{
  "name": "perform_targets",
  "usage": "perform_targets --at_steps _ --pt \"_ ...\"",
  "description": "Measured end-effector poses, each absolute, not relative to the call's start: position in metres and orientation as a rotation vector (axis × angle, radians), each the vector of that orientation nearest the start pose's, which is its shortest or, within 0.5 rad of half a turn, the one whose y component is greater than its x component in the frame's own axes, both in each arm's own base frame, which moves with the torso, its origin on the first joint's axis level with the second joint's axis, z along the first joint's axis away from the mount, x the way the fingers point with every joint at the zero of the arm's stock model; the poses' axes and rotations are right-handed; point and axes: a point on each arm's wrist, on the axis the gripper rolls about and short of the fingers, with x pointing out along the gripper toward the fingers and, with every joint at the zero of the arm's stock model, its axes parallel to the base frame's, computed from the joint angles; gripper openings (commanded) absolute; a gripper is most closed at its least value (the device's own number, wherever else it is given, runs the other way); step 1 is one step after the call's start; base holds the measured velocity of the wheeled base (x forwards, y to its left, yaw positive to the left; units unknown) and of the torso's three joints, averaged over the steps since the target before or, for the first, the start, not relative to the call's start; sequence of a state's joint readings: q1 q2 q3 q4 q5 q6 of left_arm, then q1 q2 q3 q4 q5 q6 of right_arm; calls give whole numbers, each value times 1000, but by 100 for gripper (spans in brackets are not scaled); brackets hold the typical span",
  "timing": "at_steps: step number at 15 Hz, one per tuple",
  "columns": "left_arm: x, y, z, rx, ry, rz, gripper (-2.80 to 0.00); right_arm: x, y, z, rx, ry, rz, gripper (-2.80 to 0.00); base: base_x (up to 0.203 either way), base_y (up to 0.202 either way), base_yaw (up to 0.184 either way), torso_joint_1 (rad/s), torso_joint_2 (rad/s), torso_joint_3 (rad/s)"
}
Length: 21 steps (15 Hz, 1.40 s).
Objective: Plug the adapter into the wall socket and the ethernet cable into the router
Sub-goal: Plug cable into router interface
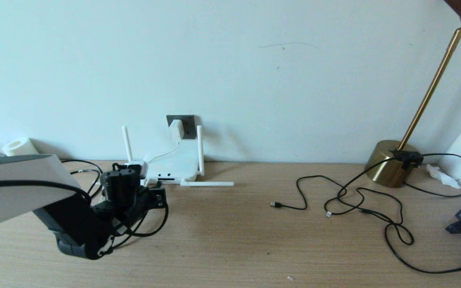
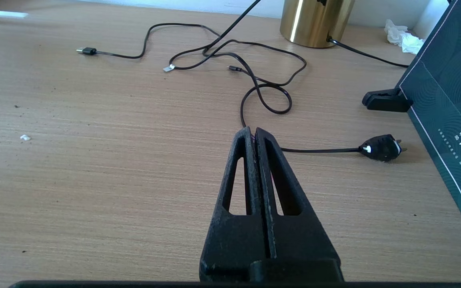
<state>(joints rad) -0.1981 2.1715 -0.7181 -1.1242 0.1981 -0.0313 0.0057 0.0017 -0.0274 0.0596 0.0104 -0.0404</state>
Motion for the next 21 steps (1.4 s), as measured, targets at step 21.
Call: perform_targets --at_steps 21 --pt "355 -67 50 34 324 7 -280 -25 0 77 -40 33 17 -280 0 0 0 0 0 0"
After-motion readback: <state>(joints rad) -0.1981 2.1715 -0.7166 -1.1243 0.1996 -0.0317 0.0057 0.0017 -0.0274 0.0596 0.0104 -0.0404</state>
